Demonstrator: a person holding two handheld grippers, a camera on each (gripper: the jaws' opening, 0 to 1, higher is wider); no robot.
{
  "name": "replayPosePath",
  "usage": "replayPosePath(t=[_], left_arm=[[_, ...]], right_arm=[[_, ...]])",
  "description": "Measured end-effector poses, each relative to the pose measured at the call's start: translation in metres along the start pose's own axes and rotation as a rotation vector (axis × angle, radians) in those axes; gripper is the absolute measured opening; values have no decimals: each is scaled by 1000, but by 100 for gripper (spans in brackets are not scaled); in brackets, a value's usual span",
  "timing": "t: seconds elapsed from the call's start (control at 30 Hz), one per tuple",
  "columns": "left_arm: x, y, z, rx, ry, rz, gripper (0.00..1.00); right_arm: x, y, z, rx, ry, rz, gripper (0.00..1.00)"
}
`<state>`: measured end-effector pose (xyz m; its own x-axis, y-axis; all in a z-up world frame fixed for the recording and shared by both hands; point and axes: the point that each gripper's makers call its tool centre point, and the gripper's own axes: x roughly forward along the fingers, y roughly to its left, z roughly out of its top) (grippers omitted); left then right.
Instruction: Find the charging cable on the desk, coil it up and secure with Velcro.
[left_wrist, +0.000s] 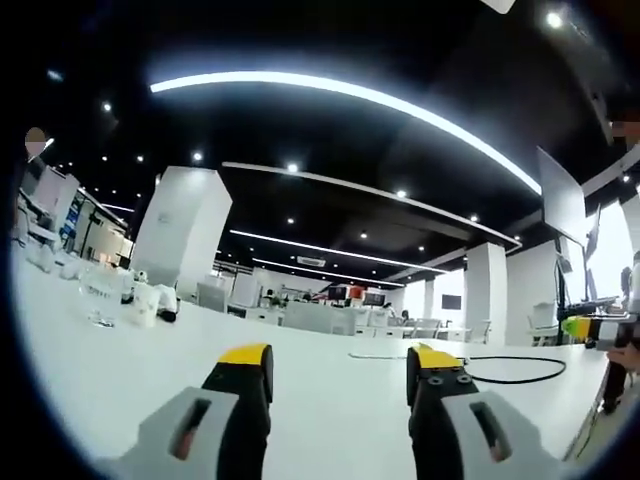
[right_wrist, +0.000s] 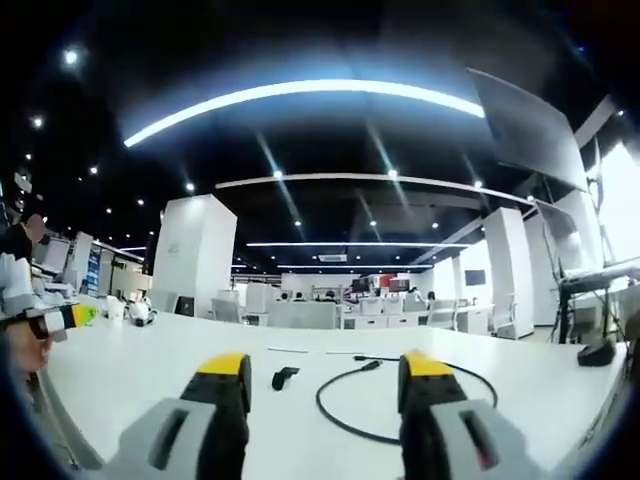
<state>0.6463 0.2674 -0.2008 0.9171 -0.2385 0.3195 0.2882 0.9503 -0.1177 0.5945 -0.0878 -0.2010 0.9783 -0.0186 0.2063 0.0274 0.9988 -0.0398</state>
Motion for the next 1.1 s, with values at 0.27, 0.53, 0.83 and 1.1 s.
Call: replayPosePath(t=[0.27, 0.53, 0.83, 1.1], left_arm=[[34, -15, -13, -17, 20, -57, 53], [62, -25, -18, 23, 61, -133, 53], [109, -79, -1, 55, 87, -351, 52], [160, -162, -26, 93, 184, -568, 51]], right_arm=[[21, -10, -12, 1, 17, -4, 59], [54, -18, -17, 59, 9, -3, 55], [90, -14, 5, 25, -25, 54, 54], [93, -34, 11, 26, -45, 49, 53]])
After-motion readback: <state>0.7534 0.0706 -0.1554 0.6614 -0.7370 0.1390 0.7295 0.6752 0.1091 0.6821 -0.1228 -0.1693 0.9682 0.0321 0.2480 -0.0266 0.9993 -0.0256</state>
